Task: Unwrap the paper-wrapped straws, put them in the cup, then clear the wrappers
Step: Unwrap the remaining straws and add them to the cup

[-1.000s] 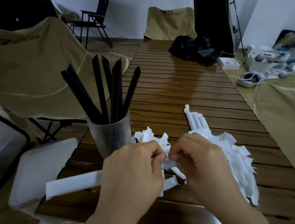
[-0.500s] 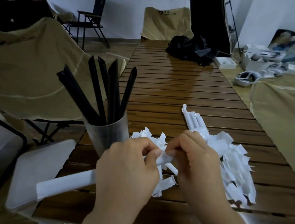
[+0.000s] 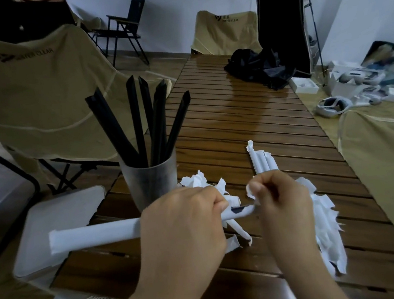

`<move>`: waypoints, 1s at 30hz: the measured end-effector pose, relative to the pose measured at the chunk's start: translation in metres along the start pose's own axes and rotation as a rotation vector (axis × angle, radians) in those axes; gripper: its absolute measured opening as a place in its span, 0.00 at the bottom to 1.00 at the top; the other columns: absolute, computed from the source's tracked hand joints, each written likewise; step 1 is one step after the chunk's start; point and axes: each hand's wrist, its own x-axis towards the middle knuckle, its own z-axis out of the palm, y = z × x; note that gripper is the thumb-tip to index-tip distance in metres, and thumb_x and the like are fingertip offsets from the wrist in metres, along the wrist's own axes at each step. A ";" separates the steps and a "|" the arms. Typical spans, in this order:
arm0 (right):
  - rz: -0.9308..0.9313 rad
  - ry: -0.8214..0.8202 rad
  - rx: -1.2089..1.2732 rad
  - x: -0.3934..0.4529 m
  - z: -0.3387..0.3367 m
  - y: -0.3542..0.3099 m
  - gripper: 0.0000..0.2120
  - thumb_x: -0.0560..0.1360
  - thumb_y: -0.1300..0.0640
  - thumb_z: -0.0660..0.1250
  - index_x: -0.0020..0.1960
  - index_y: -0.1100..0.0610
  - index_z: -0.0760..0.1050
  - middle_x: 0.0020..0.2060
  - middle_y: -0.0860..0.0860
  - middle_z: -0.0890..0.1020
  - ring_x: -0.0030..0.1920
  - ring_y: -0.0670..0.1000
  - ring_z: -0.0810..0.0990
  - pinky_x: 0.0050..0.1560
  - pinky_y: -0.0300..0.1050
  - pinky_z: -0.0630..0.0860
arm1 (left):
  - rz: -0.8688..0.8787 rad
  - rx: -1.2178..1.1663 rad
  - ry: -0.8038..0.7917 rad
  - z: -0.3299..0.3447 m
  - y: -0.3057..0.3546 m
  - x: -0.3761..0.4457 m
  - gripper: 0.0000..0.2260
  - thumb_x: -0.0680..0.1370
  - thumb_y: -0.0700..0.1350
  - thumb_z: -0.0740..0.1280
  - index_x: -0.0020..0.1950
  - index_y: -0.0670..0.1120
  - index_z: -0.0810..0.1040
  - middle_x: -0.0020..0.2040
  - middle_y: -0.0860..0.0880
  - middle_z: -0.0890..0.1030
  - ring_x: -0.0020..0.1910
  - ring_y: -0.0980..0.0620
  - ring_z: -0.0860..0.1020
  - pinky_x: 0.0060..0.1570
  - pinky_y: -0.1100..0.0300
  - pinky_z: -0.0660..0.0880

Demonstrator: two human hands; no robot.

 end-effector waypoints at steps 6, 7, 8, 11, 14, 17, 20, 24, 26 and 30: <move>0.011 -0.033 -0.071 0.008 -0.011 0.007 0.11 0.75 0.64 0.66 0.37 0.53 0.76 0.29 0.47 0.77 0.29 0.42 0.74 0.28 0.31 0.67 | -0.123 -0.094 0.029 0.009 -0.016 -0.010 0.06 0.68 0.48 0.77 0.35 0.54 0.81 0.26 0.59 0.76 0.26 0.60 0.71 0.31 0.68 0.63; 0.011 -0.012 -0.085 0.009 -0.011 0.007 0.11 0.75 0.64 0.66 0.37 0.53 0.76 0.29 0.46 0.77 0.28 0.43 0.73 0.28 0.31 0.66 | -0.138 -0.088 0.020 0.010 -0.016 -0.010 0.04 0.70 0.49 0.75 0.36 0.55 0.81 0.26 0.59 0.76 0.26 0.60 0.71 0.31 0.64 0.66; 0.011 0.020 -0.100 0.011 -0.012 0.007 0.11 0.75 0.65 0.66 0.37 0.53 0.76 0.29 0.45 0.78 0.28 0.44 0.73 0.28 0.31 0.65 | -0.147 -0.081 0.020 0.010 -0.017 -0.009 0.04 0.71 0.50 0.74 0.37 0.55 0.82 0.27 0.59 0.76 0.27 0.59 0.71 0.31 0.62 0.67; 0.018 0.165 -0.136 0.016 -0.020 0.009 0.11 0.75 0.67 0.65 0.37 0.54 0.76 0.31 0.45 0.78 0.32 0.44 0.74 0.32 0.27 0.66 | -0.179 -0.059 0.023 0.008 -0.019 -0.007 0.03 0.71 0.51 0.74 0.37 0.56 0.82 0.27 0.59 0.76 0.28 0.58 0.71 0.30 0.62 0.68; 0.062 0.205 -0.143 0.019 -0.026 0.013 0.09 0.75 0.65 0.66 0.39 0.54 0.77 0.33 0.49 0.79 0.33 0.44 0.75 0.31 0.28 0.66 | -0.213 -0.039 0.010 0.003 -0.028 -0.009 0.02 0.70 0.52 0.72 0.38 0.57 0.82 0.28 0.59 0.76 0.29 0.58 0.72 0.29 0.68 0.63; 0.028 0.186 -0.166 0.018 -0.023 0.012 0.09 0.74 0.66 0.67 0.38 0.55 0.78 0.33 0.49 0.80 0.34 0.43 0.76 0.34 0.25 0.67 | -0.236 -0.002 -0.009 -0.001 -0.038 -0.008 0.04 0.72 0.54 0.69 0.39 0.58 0.82 0.30 0.58 0.77 0.31 0.56 0.72 0.29 0.67 0.61; 0.029 0.223 -0.193 0.020 -0.021 0.013 0.09 0.74 0.67 0.66 0.39 0.56 0.77 0.33 0.48 0.80 0.33 0.42 0.75 0.35 0.23 0.66 | -0.255 0.018 -0.022 -0.004 -0.045 -0.009 0.05 0.73 0.55 0.67 0.41 0.59 0.82 0.33 0.58 0.77 0.34 0.54 0.73 0.31 0.62 0.67; 0.083 0.256 -0.181 0.025 -0.029 0.018 0.06 0.75 0.65 0.67 0.41 0.57 0.79 0.34 0.50 0.81 0.35 0.46 0.78 0.33 0.27 0.65 | -0.314 0.012 -0.043 -0.016 -0.061 -0.013 0.07 0.74 0.57 0.63 0.43 0.60 0.81 0.35 0.58 0.77 0.38 0.55 0.74 0.34 0.58 0.70; 0.096 0.108 -0.152 0.022 -0.024 0.016 0.05 0.75 0.63 0.68 0.44 0.53 0.79 0.33 0.48 0.82 0.33 0.45 0.80 0.31 0.32 0.69 | -0.324 0.025 -0.044 -0.022 -0.065 -0.015 0.06 0.74 0.57 0.64 0.42 0.61 0.80 0.35 0.59 0.77 0.37 0.58 0.74 0.32 0.64 0.67; 0.042 -0.223 -0.297 0.011 0.000 0.018 0.10 0.75 0.61 0.66 0.53 0.50 0.81 0.34 0.45 0.81 0.34 0.44 0.79 0.33 0.34 0.74 | -0.313 -0.028 -0.119 -0.022 -0.064 -0.015 0.05 0.75 0.58 0.65 0.43 0.61 0.80 0.35 0.61 0.79 0.36 0.61 0.75 0.33 0.66 0.68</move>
